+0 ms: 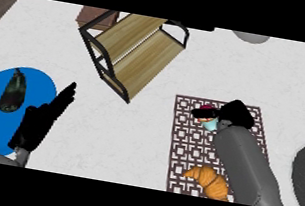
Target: Pick the cupcake from the placemat and place it in the tiered shelf
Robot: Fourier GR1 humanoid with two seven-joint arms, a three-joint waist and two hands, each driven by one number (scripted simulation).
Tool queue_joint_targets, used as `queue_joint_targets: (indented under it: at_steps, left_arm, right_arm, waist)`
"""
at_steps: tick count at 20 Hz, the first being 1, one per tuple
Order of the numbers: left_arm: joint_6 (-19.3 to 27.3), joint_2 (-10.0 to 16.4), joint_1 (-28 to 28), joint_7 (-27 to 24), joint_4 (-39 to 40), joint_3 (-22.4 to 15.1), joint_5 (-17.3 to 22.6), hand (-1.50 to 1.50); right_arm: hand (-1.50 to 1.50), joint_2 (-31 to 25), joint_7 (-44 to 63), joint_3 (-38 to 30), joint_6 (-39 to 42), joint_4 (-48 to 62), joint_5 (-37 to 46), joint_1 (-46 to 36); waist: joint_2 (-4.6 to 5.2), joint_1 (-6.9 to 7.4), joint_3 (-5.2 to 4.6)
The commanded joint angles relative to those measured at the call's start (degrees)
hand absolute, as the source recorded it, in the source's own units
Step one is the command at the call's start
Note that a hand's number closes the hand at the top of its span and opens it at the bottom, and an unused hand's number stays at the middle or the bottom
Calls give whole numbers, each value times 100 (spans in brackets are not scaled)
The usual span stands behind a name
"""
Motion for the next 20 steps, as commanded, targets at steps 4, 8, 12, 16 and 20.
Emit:
queue_joint_targets:
  at_steps: [4,8,12,16,20]
  left_arm:
    - [-20,-164,-188,139,133,117,-112,0]
    - [-135,-159,-118,99,35,95,-107,0]
    - [20,-364,-325,180,196,122,-333,0]
    - [-173,-224,-244,131,-38,4,-199,0]
    - [-158,-244,-127,92,-9,17,-176,0]
  right_arm:
    - [150,308,945,49,-98,36,574,83]
    - [150,137,963,-119,-53,429,964,-222]
    - [150,-115,-221,-41,656,-11,969,-395]
    - [150,-138,-3455,1015,1284,-355,686,-692]
    - [150,-708,-5476,1208,1795,-796,248,-949]
  waist:
    - [62,-25,24]
    - [80,31,24]
    - [69,-11,25]
    - [140,382,51]
    - [126,317,49]
